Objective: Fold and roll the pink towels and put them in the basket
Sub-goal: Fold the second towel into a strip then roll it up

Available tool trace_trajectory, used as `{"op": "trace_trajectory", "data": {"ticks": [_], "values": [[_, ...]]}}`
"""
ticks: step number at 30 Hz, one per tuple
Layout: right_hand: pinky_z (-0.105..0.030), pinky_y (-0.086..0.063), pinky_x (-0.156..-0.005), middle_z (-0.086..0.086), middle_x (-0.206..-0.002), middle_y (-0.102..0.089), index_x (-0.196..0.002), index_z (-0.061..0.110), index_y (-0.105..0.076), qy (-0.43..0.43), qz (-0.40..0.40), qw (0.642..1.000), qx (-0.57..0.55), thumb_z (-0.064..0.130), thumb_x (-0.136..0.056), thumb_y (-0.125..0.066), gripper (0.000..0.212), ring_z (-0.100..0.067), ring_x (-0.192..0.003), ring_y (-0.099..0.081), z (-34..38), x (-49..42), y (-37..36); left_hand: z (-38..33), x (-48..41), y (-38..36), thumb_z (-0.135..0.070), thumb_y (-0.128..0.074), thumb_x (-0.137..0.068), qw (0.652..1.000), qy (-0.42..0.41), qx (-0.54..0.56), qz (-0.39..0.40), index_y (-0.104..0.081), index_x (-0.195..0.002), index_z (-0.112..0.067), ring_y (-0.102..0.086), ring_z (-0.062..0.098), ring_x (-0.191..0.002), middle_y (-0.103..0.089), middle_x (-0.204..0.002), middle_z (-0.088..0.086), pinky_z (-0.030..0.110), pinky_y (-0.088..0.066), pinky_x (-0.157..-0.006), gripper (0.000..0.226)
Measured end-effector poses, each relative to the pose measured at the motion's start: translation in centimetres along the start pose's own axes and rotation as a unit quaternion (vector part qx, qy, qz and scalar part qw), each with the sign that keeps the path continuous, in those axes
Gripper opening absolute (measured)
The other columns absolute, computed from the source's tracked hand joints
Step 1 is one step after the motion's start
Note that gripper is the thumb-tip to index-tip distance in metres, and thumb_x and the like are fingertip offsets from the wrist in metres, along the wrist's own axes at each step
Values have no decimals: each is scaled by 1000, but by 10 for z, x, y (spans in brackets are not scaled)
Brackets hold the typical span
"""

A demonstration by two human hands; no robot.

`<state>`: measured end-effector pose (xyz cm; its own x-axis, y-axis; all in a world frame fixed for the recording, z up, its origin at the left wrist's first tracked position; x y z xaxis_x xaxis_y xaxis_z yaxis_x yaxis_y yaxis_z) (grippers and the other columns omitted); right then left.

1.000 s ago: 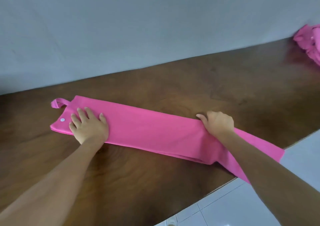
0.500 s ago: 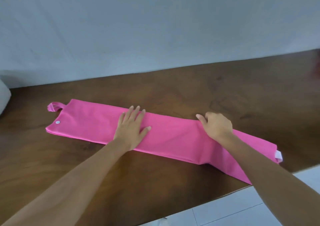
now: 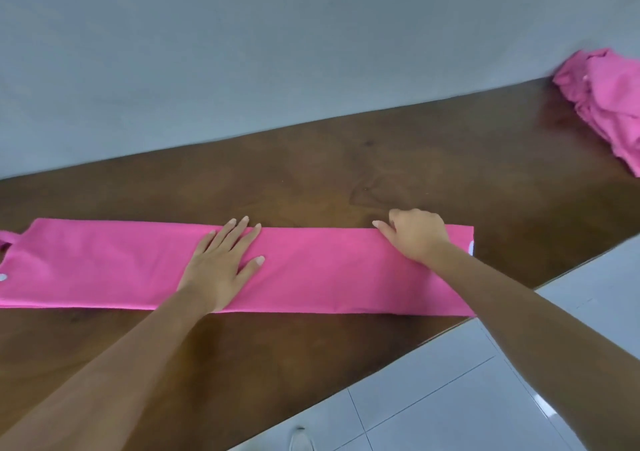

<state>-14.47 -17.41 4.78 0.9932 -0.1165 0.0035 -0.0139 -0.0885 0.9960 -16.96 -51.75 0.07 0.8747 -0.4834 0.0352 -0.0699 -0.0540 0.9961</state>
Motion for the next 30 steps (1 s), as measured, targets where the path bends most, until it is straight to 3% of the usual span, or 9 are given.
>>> {"op": "trace_trajectory", "data": {"ticks": [4,7,10,16,21,23,25,27,30], "values": [[-34,-37,-64,-8,-96,-71,-107,10,-61,12,0,997,76,45,-108,-32,46,-30,-90,-67,14,-31,-6,6,3,-4,-70,7,-92,999,46,5,-9,4,-161,-38,10,10,-156,8,-169,-10,39,-1,-127,76],[-40,-39,-89,-8,-110,-67,-116,9,-62,13,-29,996,88,39,-108,-35,41,-29,-107,-58,17,-42,-12,9,6,-5,-72,8,-90,997,72,6,-12,5,-160,-39,11,10,-155,10,-169,-10,39,1,-127,78],[-41,-40,-91,-10,-112,-61,-118,8,-60,13,-73,995,73,33,-105,-47,32,-30,-105,-54,21,-42,-5,9,8,-4,-71,9,-90,997,79,-1,-10,7,-160,-39,11,11,-156,10,-169,-9,39,2,-127,78],[-38,-43,-84,-4,-102,-62,-105,12,-61,32,-92,989,-113,28,-105,-44,23,-26,-97,-55,80,-3,27,7,9,-3,-71,8,-91,997,82,2,-10,7,-160,-39,12,11,-155,9,-169,-9,39,2,-127,76],[-36,-44,-103,-3,-125,-60,-127,13,-60,53,9,950,-307,24,-107,-42,29,-22,-120,-52,166,27,22,7,9,-2,-69,8,-91,997,79,13,-9,4,-161,-37,11,11,-156,8,-169,-9,40,1,-127,77],[-41,-35,-116,-4,-144,-52,-144,15,-49,30,44,952,-302,27,-107,-41,39,-24,-136,-43,196,32,12,7,9,-1,-68,9,-91,997,73,21,-6,2,-161,-36,10,11,-156,8,-169,-9,39,1,-128,78],[-52,-19,-123,-4,-161,-32,-155,22,-33,8,77,964,-254,35,-108,-35,49,-31,-150,-24,217,35,4,6,8,0,-67,8,-90,997,58,48,-4,-3,-162,-33,8,10,-156,5,-169,-9,37,2,-127,80],[-63,-5,-122,-1,-169,-8,-160,30,-16,-13,114,970,-213,48,-107,-26,57,-38,-154,-3,231,37,-6,8,9,3,-67,7,-90,996,31,87,0,-8,-162,-30,5,9,-156,1,-169,-8,35,2,-127,83],[-71,9,-116,1,-168,15,-160,38,5,-32,140,977,-156,60,-104,-12,62,-42,-152,16,244,41,-22,20,21,2,-63,10,-89,997,2,77,6,0,-162,-29,8,8,-155,6,-170,-8,33,1,-127,81]]}}
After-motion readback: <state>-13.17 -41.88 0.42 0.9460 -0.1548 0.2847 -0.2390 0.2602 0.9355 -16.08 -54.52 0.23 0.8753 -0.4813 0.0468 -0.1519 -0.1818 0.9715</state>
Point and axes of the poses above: each hand's wrist, its own x-axis away from the middle knuckle, its own y-axis out of the back of the hand, z = x × y, the point moved 10 cm from there along -x, towards the middle knuckle
